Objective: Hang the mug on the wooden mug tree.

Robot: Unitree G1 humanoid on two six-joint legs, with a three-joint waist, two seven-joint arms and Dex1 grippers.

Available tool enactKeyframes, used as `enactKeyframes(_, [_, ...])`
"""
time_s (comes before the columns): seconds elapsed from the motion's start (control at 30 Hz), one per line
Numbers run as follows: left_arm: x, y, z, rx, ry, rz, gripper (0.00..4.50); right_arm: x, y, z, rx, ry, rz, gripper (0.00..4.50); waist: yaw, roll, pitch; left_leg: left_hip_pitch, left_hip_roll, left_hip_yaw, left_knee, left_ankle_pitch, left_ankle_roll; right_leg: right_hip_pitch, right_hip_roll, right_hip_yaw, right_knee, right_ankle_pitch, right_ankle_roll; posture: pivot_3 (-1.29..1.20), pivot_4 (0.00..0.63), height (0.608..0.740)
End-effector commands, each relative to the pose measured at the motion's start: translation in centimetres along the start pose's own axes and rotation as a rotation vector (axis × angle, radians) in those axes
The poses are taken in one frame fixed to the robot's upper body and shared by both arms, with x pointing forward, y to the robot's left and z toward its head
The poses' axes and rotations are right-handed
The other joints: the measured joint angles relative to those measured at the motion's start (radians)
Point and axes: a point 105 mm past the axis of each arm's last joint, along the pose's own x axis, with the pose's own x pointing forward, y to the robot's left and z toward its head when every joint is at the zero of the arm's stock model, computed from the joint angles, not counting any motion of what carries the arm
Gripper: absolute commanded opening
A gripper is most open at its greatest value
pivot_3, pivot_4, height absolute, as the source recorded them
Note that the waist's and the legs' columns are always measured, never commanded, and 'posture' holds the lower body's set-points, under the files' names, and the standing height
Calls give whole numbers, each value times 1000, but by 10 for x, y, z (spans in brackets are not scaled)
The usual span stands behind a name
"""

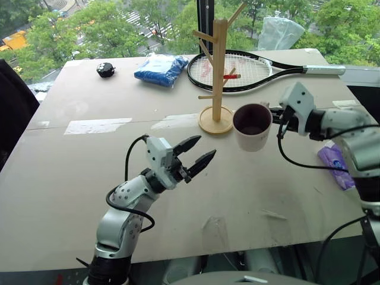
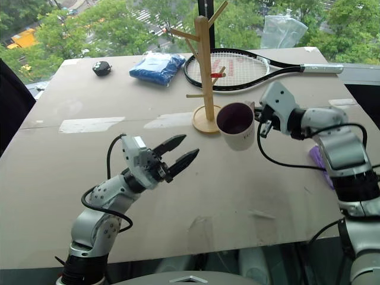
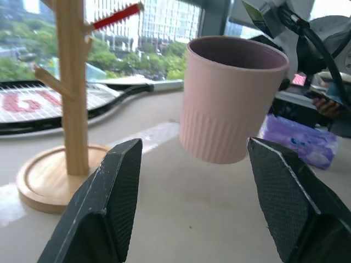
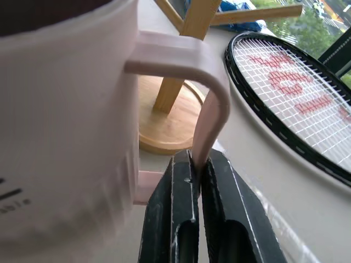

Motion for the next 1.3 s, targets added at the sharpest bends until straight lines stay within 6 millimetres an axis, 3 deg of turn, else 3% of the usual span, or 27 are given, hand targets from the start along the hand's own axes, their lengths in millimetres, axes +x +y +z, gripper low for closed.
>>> enactKeyframes(0.03, [3, -6, 7, 42, -67, 4, 3140, -1, -19, 18, -47, 51, 4, 64, 0, 0, 0, 0, 0, 0, 0, 0, 0, 0, 0, 0, 0, 0, 0, 0, 150, 740])
enactKeyframes(0.33, [8, -9, 6, 69, -89, 8, 3140, 13, -35, 50, -71, 94, 79, 64, -1, 0, 0, -17, 0, -1, 2, 0, 0, -16, -1, -2, 1, 1, -1, 0, 150, 740])
enactKeyframes(0.57, [4, 3, 11, 106, -108, 58, 3140, 23, -41, 72, -113, 69, 99, 64, -4, 0, 0, -18, -1, -1, 2, 0, 0, -17, -1, -2, 1, 1, -1, 0, 150, 740])
enactKeyframes(0.87, [1, 17, 21, 112, -166, 124, 3140, 29, -38, 81, -155, 67, 121, 64, -2, 0, 0, -18, -1, -2, 2, 0, 0, -17, -1, -3, 1, 1, -1, 0, 150, 740])
enactKeyframes(1.17, [3, 18, 23, 103, -180, 123, 3140, 34, -40, 86, -141, 52, 112, 64, -5, 0, 0, -18, -1, -1, 3, 0, 0, -17, -1, -3, 3, 1, -1, 0, 150, 740])
enactKeyframes(1.3, [3, 16, 21, 101, -175, 115, 3140, 32, -46, 87, -126, 50, 86, 1179, -3, 0, 0, -18, -1, -2, 3, 0, 0, -17, -1, -4, 3, 1, -1, 0, 150, 740])
